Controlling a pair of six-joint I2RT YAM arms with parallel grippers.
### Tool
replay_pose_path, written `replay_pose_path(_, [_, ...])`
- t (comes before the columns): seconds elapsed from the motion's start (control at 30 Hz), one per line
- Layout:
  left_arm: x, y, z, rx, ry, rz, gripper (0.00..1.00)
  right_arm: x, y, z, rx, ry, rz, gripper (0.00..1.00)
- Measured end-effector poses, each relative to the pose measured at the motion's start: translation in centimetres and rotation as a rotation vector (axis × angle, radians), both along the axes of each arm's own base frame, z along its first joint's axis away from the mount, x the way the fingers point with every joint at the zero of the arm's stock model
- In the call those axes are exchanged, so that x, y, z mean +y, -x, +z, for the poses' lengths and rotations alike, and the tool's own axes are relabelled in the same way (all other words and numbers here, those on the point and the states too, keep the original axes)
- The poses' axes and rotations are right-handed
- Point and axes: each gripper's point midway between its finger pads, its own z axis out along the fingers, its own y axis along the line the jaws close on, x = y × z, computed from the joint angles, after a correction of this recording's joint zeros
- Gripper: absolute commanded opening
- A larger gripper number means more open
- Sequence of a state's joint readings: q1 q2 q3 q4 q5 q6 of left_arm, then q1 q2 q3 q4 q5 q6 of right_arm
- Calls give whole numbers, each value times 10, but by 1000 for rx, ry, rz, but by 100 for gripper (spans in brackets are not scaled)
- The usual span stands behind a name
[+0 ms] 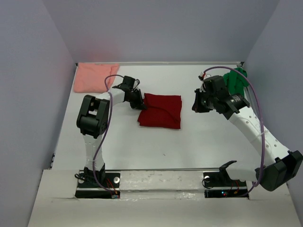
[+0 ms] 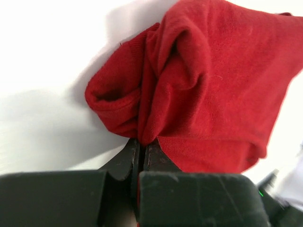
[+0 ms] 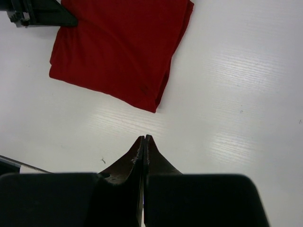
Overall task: Fold and stack the t-shirts
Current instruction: Neatly place the folded tshirt to the corner
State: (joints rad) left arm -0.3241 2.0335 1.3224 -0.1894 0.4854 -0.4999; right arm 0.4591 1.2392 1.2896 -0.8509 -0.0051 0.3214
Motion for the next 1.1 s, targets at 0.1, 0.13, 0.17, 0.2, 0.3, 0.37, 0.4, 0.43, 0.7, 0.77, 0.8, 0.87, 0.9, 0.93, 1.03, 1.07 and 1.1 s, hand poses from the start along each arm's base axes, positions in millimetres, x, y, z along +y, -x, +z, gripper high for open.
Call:
replay_pose_path(0.1, [15, -16, 7, -38, -107, 34, 0, 1, 1, -7, 15, 0, 5, 0])
replay_pose_path(0.13, [21, -22, 10, -55, -138, 46, 0, 2, 1, -9, 19, 0, 6, 0])
replay_pose_path(0.17, [26, -28, 15, -70, -173, 57, 0, 3, 0, -12, 27, -2, 6, 0])
replay_pose_path(0.2, [30, -33, 19, -83, -191, 65, 0, 4, -1, -15, 33, -2, 6, 0])
replay_pose_path(0.3, [40, -51, 38, -139, -257, 83, 0, 8, -8, -30, 61, 10, 6, 0])
replay_pose_path(0.37, [46, -61, 51, -168, -297, 90, 0, 9, -11, -41, 89, 25, 5, 0])
replay_pose_path(0.4, [48, -66, 57, -182, -312, 91, 0, 10, -13, -47, 102, 31, 5, 0])
replay_pose_path(0.43, [49, -74, 65, -205, -321, 94, 0, 11, -15, -51, 110, 36, 5, 0])
replay_pose_path(0.7, [56, -114, 78, -254, -388, 87, 0, 16, -28, -79, 166, 62, -7, 0])
replay_pose_path(0.77, [58, -121, 73, -246, -398, 82, 0, 16, -31, -83, 168, 68, -18, 0])
replay_pose_path(0.8, [59, -123, 71, -243, -401, 82, 0, 16, -34, -85, 166, 74, -27, 0])
replay_pose_path(0.87, [64, -126, 67, -230, -414, 80, 0, 15, -37, -88, 166, 83, -38, 0])
replay_pose_path(0.9, [68, -128, 67, -227, -423, 82, 0, 14, -39, -90, 165, 88, -44, 0])
replay_pose_path(0.93, [71, -131, 68, -226, -430, 84, 0, 14, -41, -93, 165, 93, -47, 0])
replay_pose_path(1.03, [81, -142, 80, -249, -445, 98, 0, 14, -44, -99, 172, 102, -50, 0])
replay_pose_path(1.07, [85, -148, 88, -269, -449, 108, 0, 15, -44, -102, 178, 106, -51, 0])
replay_pose_path(1.1, [90, -152, 95, -285, -454, 116, 0, 14, -45, -104, 181, 110, -51, 0])
